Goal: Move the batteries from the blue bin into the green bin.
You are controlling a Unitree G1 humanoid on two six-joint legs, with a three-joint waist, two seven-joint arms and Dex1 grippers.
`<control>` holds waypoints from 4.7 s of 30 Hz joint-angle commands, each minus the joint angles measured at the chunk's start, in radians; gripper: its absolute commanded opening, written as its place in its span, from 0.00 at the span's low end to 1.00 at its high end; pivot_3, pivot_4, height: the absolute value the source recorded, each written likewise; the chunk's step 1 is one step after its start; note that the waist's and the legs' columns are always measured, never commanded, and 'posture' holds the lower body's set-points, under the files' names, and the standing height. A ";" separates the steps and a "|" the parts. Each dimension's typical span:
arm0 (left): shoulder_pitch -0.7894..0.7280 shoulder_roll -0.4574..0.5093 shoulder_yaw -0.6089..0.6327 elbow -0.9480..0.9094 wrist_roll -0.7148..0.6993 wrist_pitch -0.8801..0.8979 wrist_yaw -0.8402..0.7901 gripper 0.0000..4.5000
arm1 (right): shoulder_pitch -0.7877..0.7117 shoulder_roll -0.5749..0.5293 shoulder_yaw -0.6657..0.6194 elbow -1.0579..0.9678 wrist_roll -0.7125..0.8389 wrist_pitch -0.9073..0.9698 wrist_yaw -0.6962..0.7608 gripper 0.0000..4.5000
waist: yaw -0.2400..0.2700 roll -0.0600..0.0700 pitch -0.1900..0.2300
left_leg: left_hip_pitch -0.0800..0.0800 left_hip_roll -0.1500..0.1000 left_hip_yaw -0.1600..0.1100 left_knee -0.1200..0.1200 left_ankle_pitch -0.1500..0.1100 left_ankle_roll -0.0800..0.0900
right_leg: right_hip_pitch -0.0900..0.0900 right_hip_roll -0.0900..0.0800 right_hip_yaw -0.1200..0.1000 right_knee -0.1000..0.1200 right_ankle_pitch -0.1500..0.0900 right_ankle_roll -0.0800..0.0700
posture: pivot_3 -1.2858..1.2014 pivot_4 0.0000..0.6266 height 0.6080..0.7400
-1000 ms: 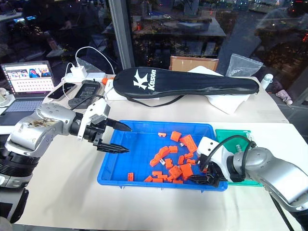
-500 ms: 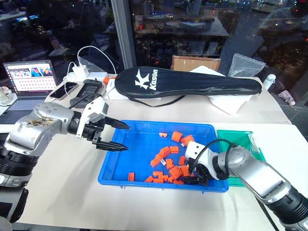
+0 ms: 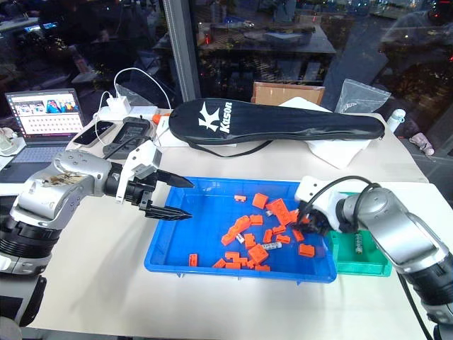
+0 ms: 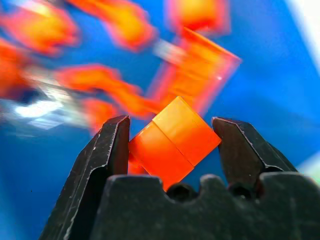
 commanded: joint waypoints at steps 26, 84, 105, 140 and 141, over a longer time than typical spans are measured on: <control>0.040 0.009 0.049 -0.125 -0.040 0.061 0.051 1.00 | 0.037 0.037 0.133 -0.244 -0.015 0.023 0.218 0.76 | 0.001 0.001 0.000 | 0.001 0.000 0.000 0.001 0.000 0.000 | -0.001 0.000 0.000 0.006 -0.002 0.000 | 0.52 0.24 0.93; -0.134 -0.217 0.074 0.046 -0.105 -0.001 0.024 1.00 | 0.301 -0.213 -0.391 -0.076 -0.036 0.094 0.098 0.23 | -0.010 0.004 0.000 | 0.005 -0.001 -0.001 0.002 -0.002 0.003 | 0.003 0.000 0.000 0.009 -0.007 0.001 | 0.52 0.24 0.93; -0.053 -0.086 0.030 0.083 0.060 -0.113 0.002 1.00 | -0.047 0.189 -0.149 -0.128 0.024 0.279 -0.108 0.98 | -0.011 0.003 0.000 | 0.003 -0.001 -0.002 0.001 -0.002 0.003 | 0.001 0.000 -0.001 0.009 -0.004 -0.004 | 0.52 0.24 0.93; -0.057 -0.106 0.022 0.084 0.066 -0.123 0.008 1.00 | 0.043 0.066 -0.078 -0.319 0.183 0.415 0.015 0.31 | 0.001 0.003 0.000 | 0.002 -0.001 -0.002 0.001 -0.002 0.003 | 0.001 0.000 -0.001 0.009 -0.004 -0.003 | 0.52 0.24 0.93; -0.060 -0.109 0.022 0.088 0.068 -0.121 0.009 1.00 | 0.051 0.058 -0.074 -0.327 0.193 0.429 0.019 0.31 | 0.000 0.003 0.000 | 0.002 -0.001 -0.002 0.001 -0.002 0.003 | 0.001 0.000 -0.001 0.009 -0.004 -0.003 | 0.52 0.24 0.93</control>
